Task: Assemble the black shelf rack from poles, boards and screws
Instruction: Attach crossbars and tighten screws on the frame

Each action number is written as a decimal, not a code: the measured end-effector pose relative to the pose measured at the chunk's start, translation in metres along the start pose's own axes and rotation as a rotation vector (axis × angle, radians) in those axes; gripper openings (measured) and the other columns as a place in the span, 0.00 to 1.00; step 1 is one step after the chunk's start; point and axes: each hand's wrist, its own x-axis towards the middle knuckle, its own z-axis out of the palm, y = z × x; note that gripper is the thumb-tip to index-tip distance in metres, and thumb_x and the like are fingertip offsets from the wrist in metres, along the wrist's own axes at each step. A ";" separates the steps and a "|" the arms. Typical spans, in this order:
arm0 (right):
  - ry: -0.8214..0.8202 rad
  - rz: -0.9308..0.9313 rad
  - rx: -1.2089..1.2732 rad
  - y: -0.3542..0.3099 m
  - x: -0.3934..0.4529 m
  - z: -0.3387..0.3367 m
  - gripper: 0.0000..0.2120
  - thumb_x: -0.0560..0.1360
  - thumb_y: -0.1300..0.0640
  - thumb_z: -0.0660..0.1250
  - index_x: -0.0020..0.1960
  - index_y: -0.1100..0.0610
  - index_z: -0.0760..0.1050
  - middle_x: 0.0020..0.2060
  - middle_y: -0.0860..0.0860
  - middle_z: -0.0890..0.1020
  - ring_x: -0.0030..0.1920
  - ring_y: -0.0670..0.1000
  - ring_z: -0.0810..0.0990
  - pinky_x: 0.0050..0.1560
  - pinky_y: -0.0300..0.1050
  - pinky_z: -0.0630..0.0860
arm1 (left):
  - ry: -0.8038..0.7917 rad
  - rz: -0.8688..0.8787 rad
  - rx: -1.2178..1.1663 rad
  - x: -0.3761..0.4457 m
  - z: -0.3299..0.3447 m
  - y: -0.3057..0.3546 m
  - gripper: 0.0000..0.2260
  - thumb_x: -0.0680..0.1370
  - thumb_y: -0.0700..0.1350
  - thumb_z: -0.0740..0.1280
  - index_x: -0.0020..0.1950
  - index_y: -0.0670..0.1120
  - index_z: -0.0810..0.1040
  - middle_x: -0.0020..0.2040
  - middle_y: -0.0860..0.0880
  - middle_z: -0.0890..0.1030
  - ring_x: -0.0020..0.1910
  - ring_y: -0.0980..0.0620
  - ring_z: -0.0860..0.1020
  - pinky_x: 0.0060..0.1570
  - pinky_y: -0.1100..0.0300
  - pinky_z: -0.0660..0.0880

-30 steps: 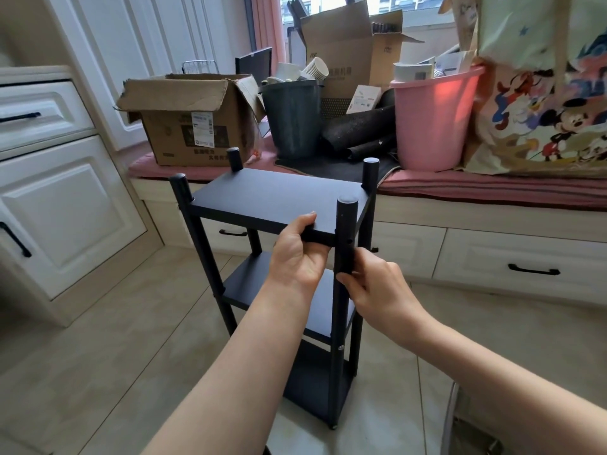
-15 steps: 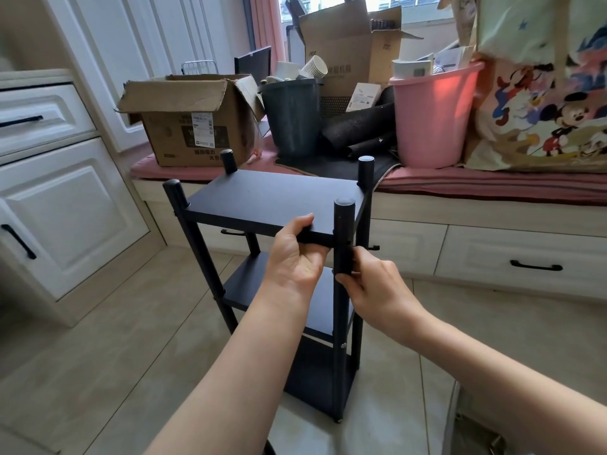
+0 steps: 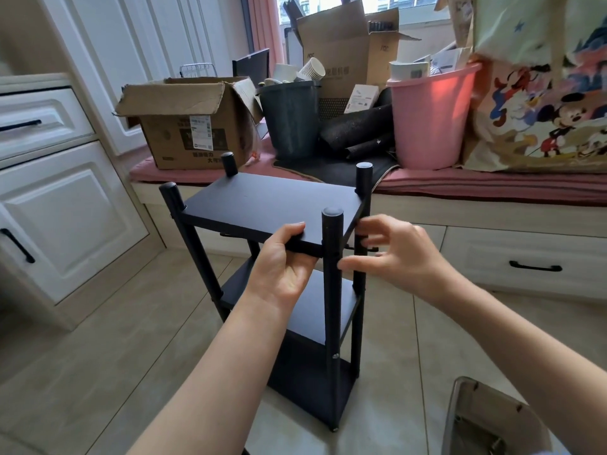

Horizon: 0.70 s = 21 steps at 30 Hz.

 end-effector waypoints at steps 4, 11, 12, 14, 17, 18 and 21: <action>0.076 -0.109 -0.069 0.001 0.022 -0.016 0.34 0.68 0.45 0.77 0.68 0.56 0.71 0.63 0.50 0.75 0.57 0.50 0.79 0.55 0.51 0.81 | -0.004 -0.016 -0.002 -0.002 -0.006 0.004 0.07 0.80 0.34 0.62 0.43 0.39 0.75 0.47 0.39 0.80 0.52 0.39 0.82 0.64 0.37 0.73; 0.043 -0.236 -0.670 0.004 0.063 -0.011 0.51 0.72 0.63 0.75 0.80 0.58 0.43 0.77 0.59 0.50 0.72 0.66 0.63 0.70 0.59 0.67 | -0.028 -0.029 -0.011 -0.005 -0.007 0.004 0.04 0.80 0.34 0.62 0.48 0.38 0.76 0.46 0.39 0.84 0.46 0.41 0.85 0.64 0.40 0.74; 0.039 -0.261 -0.747 0.001 0.068 -0.010 0.50 0.72 0.64 0.74 0.80 0.59 0.42 0.77 0.61 0.49 0.70 0.66 0.67 0.67 0.58 0.70 | -0.035 -0.028 -0.011 -0.005 -0.006 0.004 0.05 0.80 0.34 0.61 0.48 0.38 0.76 0.46 0.39 0.84 0.45 0.41 0.85 0.64 0.40 0.74; 0.032 -0.281 -0.925 -0.005 0.074 -0.009 0.47 0.73 0.66 0.73 0.79 0.63 0.44 0.75 0.63 0.53 0.59 0.63 0.78 0.57 0.52 0.77 | -0.049 -0.020 -0.003 -0.005 -0.006 0.003 0.07 0.80 0.34 0.60 0.47 0.37 0.77 0.44 0.39 0.84 0.43 0.42 0.86 0.64 0.40 0.74; -0.037 -0.300 -1.233 -0.010 0.079 -0.011 0.36 0.76 0.63 0.69 0.76 0.70 0.53 0.73 0.65 0.57 0.60 0.60 0.78 0.47 0.42 0.80 | -0.049 -0.015 -0.007 -0.006 -0.006 0.003 0.08 0.80 0.34 0.60 0.44 0.37 0.77 0.42 0.40 0.84 0.41 0.42 0.86 0.60 0.41 0.75; -0.092 -0.311 -1.347 -0.013 0.079 -0.013 0.30 0.78 0.61 0.66 0.74 0.72 0.57 0.73 0.66 0.57 0.64 0.62 0.74 0.49 0.41 0.80 | -0.046 -0.016 -0.020 -0.006 -0.006 0.003 0.09 0.80 0.34 0.60 0.42 0.37 0.78 0.42 0.40 0.84 0.41 0.42 0.86 0.61 0.41 0.75; -0.138 -0.327 -1.452 -0.018 0.080 -0.017 0.29 0.82 0.55 0.61 0.72 0.75 0.57 0.72 0.68 0.57 0.65 0.63 0.71 0.54 0.44 0.79 | -0.053 -0.023 -0.054 -0.006 -0.006 0.002 0.19 0.80 0.34 0.60 0.32 0.39 0.83 0.39 0.41 0.84 0.39 0.42 0.86 0.63 0.40 0.74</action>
